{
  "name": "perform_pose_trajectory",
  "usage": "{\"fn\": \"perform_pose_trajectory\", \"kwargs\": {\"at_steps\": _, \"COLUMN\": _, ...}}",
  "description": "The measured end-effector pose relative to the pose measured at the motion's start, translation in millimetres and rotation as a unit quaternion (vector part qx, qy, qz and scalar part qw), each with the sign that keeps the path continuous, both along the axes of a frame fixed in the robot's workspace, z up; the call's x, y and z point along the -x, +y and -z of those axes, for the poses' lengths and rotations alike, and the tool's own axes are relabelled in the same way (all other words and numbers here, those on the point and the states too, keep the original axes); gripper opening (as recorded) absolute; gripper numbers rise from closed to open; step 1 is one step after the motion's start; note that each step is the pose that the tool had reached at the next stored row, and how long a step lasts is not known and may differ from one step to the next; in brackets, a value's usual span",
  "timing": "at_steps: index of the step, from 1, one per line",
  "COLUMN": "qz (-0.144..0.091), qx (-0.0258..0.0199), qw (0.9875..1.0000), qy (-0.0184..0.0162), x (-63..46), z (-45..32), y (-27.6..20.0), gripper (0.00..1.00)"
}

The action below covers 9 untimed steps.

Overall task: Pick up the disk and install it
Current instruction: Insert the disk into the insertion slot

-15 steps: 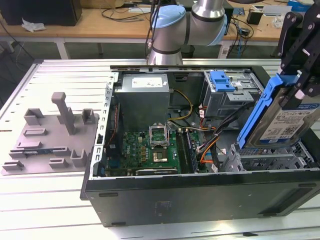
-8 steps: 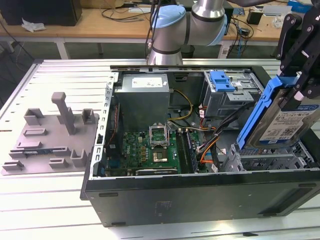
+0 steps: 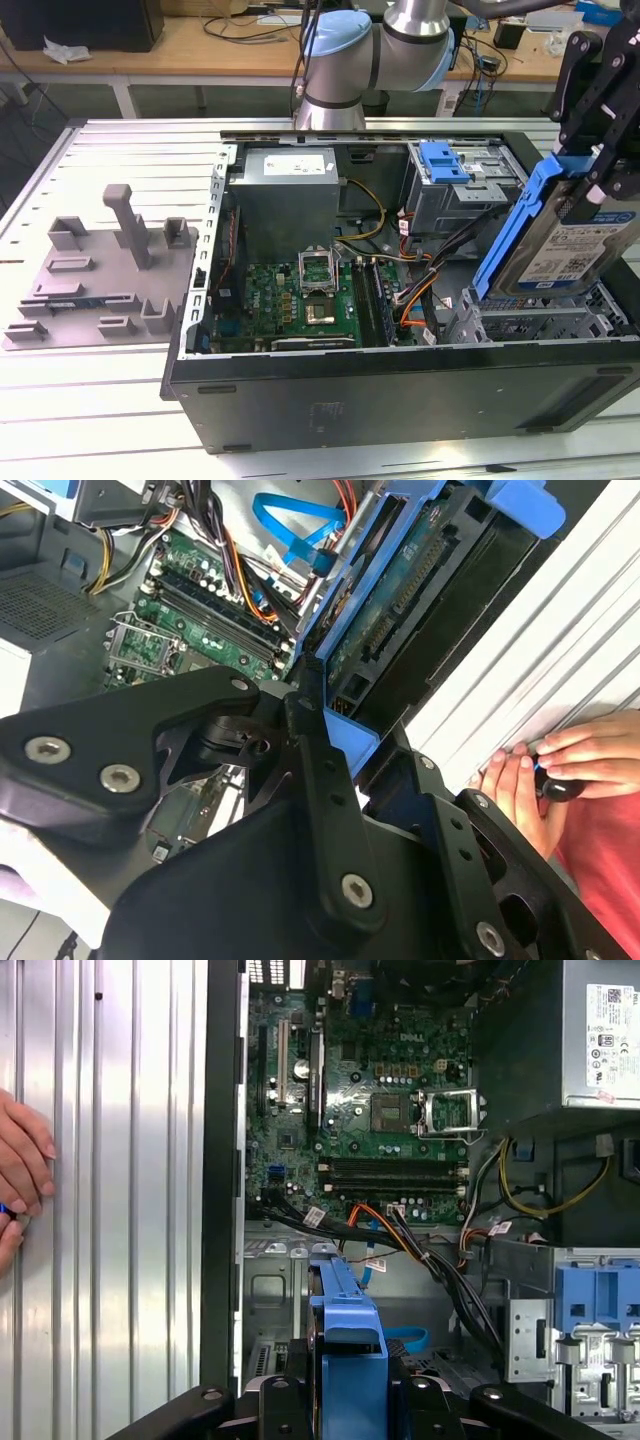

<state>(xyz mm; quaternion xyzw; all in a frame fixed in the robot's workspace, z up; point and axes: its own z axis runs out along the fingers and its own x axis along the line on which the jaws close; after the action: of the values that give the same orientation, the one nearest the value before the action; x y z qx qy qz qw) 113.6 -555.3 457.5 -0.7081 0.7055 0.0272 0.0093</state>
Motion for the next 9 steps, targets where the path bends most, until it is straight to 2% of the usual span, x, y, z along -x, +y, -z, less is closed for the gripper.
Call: {"fn": "perform_pose_trajectory", "kwargs": {"at_steps": 9, "qz": 0.002, "qx": 0.0000, "qw": 1.0000, "qy": 0.0000, "x": 0.0, "z": 3.3, "y": -0.5, "gripper": 0.37}}
